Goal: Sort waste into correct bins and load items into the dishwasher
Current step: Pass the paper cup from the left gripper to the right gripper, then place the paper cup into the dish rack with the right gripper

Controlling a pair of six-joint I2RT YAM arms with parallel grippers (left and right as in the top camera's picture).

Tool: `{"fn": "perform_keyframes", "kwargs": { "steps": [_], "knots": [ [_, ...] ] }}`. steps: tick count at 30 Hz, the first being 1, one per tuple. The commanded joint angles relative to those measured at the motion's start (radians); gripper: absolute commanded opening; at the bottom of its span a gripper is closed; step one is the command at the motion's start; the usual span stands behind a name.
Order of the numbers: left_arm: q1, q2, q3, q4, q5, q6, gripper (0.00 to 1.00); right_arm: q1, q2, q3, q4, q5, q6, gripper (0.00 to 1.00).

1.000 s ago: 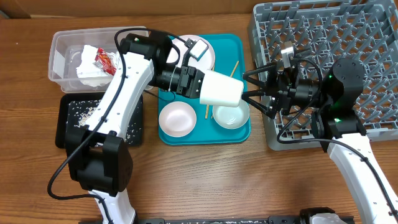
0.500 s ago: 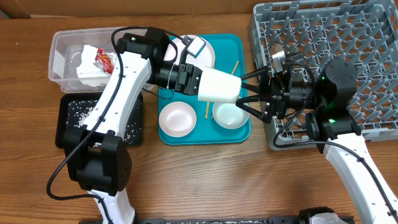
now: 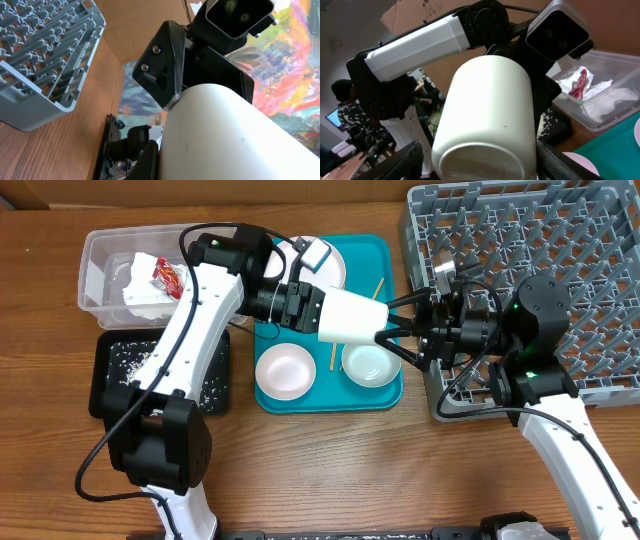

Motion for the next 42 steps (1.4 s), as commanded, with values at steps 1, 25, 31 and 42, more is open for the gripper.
{"fn": "perform_keyframes", "kwargs": {
  "steps": [1, 25, 31, 42],
  "knots": [
    [-0.005, -0.001, 0.0, 0.005, 0.004, -0.006, 0.04, 0.015, -0.005, 0.011, 0.009, -0.013, -0.003, 0.76],
    [-0.013, -0.001, 0.0, 0.014, -0.007, -0.007, 0.22, 0.025, -0.006, 0.011, 0.003, 0.047, -0.003, 0.59],
    [0.054, -0.001, 0.0, 0.01, -0.006, -0.011, 0.28, -0.093, -0.006, 0.011, -0.089, 0.047, -0.003, 0.57],
    [0.192, -0.001, 0.0, 0.022, -0.149, -0.01, 0.31, -0.283, -0.049, 0.013, -0.495, 0.329, -0.011, 0.57]
  ]
}}
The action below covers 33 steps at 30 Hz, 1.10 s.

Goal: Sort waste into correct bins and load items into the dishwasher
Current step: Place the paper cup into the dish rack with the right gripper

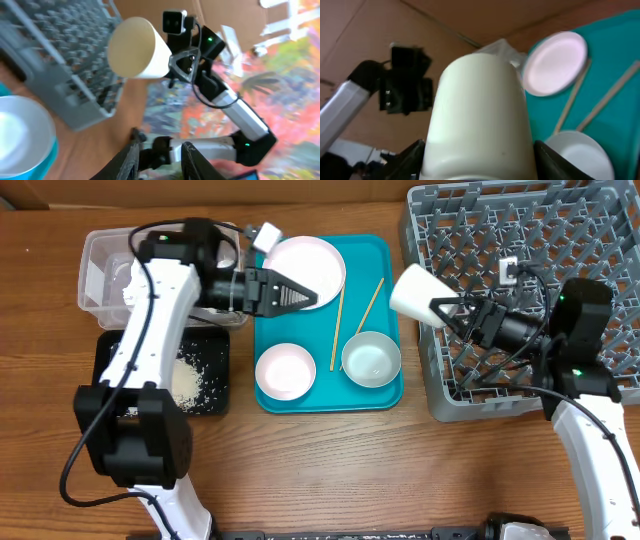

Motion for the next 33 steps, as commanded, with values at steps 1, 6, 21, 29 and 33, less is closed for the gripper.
{"fn": "perform_keyframes", "kwargs": {
  "steps": [1, 6, 21, 29, 33],
  "knots": [
    [0.011, -0.002, 0.0, 0.003, -0.109, -0.006, 0.31, -0.004, -0.058, 0.014, -0.057, 0.142, -0.008, 0.57],
    [0.01, -0.002, 0.0, 0.002, -0.264, -0.007, 0.33, -0.003, -0.126, 0.069, -0.315, 0.378, -0.018, 0.57],
    [-0.019, -0.167, 0.046, 0.125, -0.861, -0.293, 0.42, 0.054, -0.072, 0.435, -1.043, 0.931, -0.106, 0.58],
    [-0.074, -0.302, 0.046, 0.18, -1.246, -0.489, 0.58, 0.059, 0.099, 0.435, -1.119, 0.967, -0.108, 0.58],
    [-0.08, -0.304, 0.045, 0.175, -1.27, -0.504, 0.6, 0.071, 0.192, 0.435, -1.131, 0.969, -0.114, 0.59]
  ]
}}
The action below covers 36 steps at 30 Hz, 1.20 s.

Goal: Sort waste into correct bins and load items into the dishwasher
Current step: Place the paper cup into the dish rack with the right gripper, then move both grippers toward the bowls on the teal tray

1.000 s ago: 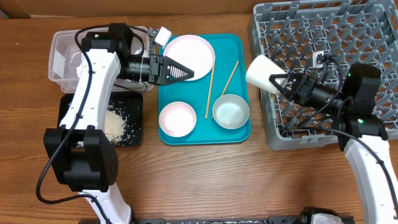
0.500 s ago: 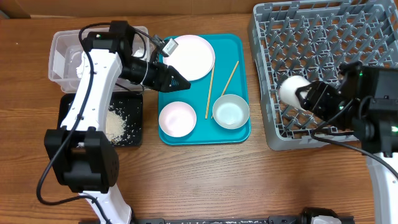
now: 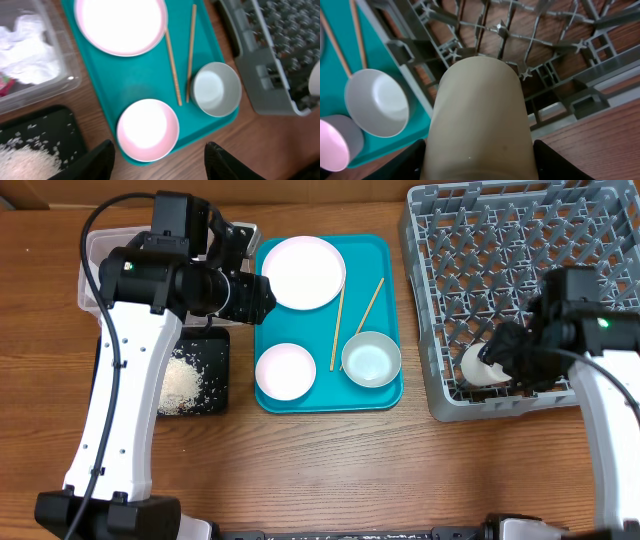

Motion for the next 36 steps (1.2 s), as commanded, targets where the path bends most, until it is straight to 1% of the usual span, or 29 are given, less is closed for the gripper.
{"fn": "perform_keyframes", "kwargs": {
  "steps": [1, 3, 7, 9, 11, 14, 17, 22, 26, 27, 29, 30, 31, 34, 36],
  "knots": [
    [-0.006, 0.007, 0.012, 0.0, -0.105, -0.061, 0.6, 0.017, 0.059, 0.014, -0.002, 0.019, -0.013, 0.59],
    [-0.006, 0.008, 0.012, 0.001, -0.105, -0.061, 0.59, 0.032, 0.1, 0.014, -0.002, 0.017, -0.028, 0.59],
    [-0.006, 0.009, 0.012, 0.001, -0.105, -0.06, 0.59, 0.07, 0.157, 0.014, 0.009, 0.017, -0.03, 0.64],
    [-0.006, 0.009, 0.012, 0.001, -0.105, -0.06, 0.6, 0.085, 0.166, 0.014, 0.018, 0.018, -0.03, 0.71],
    [-0.006, 0.009, 0.012, 0.0, -0.105, -0.06, 0.59, 0.095, 0.168, 0.014, 0.025, 0.018, -0.029, 0.81],
    [-0.006, 0.009, 0.012, 0.001, -0.105, -0.06, 0.6, 0.096, 0.168, 0.014, 0.031, 0.018, -0.029, 0.86],
    [-0.008, 0.011, 0.012, 0.0, -0.104, -0.061, 0.59, 0.088, 0.167, 0.025, 0.043, 0.008, -0.025, 0.86],
    [-0.016, 0.016, 0.012, 0.0, -0.104, -0.06, 0.6, 0.081, 0.164, 0.121, 0.033, -0.048, -0.039, 0.84],
    [-0.035, 0.017, 0.012, 0.002, -0.105, -0.06, 0.6, 0.118, 0.151, 0.208, 0.037, -0.14, -0.096, 0.83],
    [-0.042, 0.017, 0.011, 0.002, -0.105, -0.06, 0.63, 0.134, 0.149, 0.22, 0.045, -0.161, -0.108, 0.83],
    [-0.047, 0.018, 0.012, 0.002, -0.102, -0.07, 0.74, 0.178, 0.147, 0.229, 0.076, -0.188, -0.108, 0.83],
    [-0.047, 0.018, 0.012, 0.003, -0.101, -0.088, 0.79, 0.206, 0.147, 0.229, 0.092, -0.194, -0.108, 0.83],
    [-0.046, 0.018, 0.012, 0.005, -0.101, -0.1, 0.81, 0.232, 0.148, 0.227, 0.107, -0.193, -0.108, 0.83],
    [-0.039, 0.018, 0.012, 0.004, -0.101, -0.117, 0.81, 0.31, 0.154, 0.218, 0.153, -0.188, -0.102, 0.82],
    [-0.037, 0.018, 0.012, 0.001, -0.101, -0.117, 0.81, 0.356, 0.161, 0.213, 0.188, -0.174, -0.073, 0.82]
  ]
}}
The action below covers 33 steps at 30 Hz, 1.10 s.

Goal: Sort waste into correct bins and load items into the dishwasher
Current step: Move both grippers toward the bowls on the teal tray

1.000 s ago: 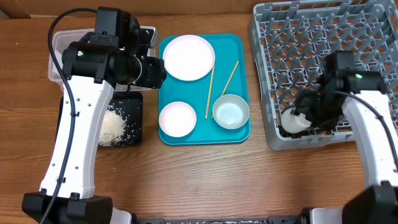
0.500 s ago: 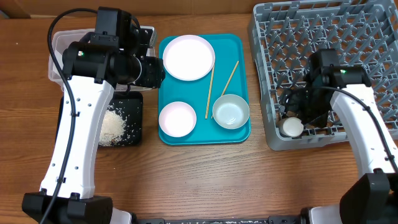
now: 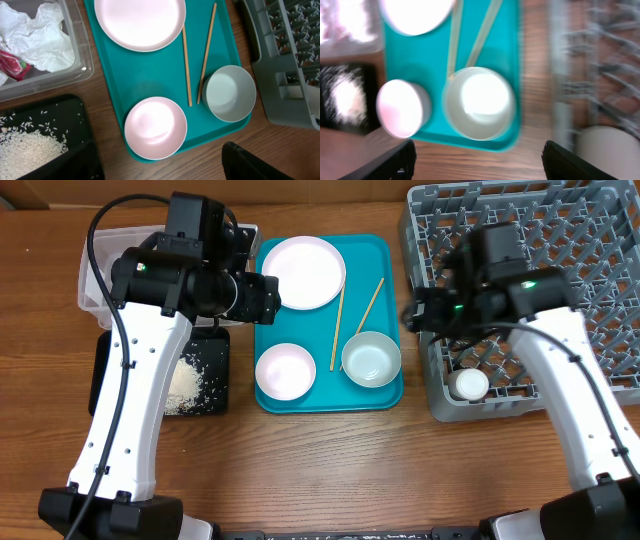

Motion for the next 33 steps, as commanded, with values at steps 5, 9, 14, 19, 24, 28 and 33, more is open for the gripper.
{"fn": "perform_keyframes", "kwargs": {
  "steps": [5, 9, 14, 19, 24, 28, 33],
  "knots": [
    [0.003, 0.014, 0.011, -0.003, -0.001, -0.033, 0.79, 0.101, 0.024, 0.005, 0.052, -0.009, 0.061, 0.81],
    [-0.019, 0.016, -0.006, 0.006, -0.002, -0.069, 0.78, 0.101, 0.036, 0.005, 0.056, 0.042, 0.096, 0.8],
    [-0.076, 0.048, -0.047, 0.045, -0.002, -0.097, 0.78, 0.084, 0.036, 0.005, 0.052, 0.051, 0.101, 0.8],
    [-0.152, 0.122, -0.087, 0.094, -0.003, -0.103, 0.75, 0.078, 0.036, 0.005, 0.049, 0.051, 0.101, 0.8],
    [-0.208, 0.22, -0.087, 0.113, -0.005, -0.104, 0.73, 0.071, 0.036, 0.005, 0.048, 0.055, 0.101, 0.8],
    [-0.232, 0.268, -0.087, 0.122, -0.005, -0.126, 0.72, 0.064, 0.036, 0.005, 0.044, 0.055, 0.101, 0.8],
    [-0.255, 0.291, -0.087, 0.145, -0.005, -0.13, 0.72, 0.064, 0.036, 0.005, 0.043, 0.055, 0.101, 0.8]
  ]
}}
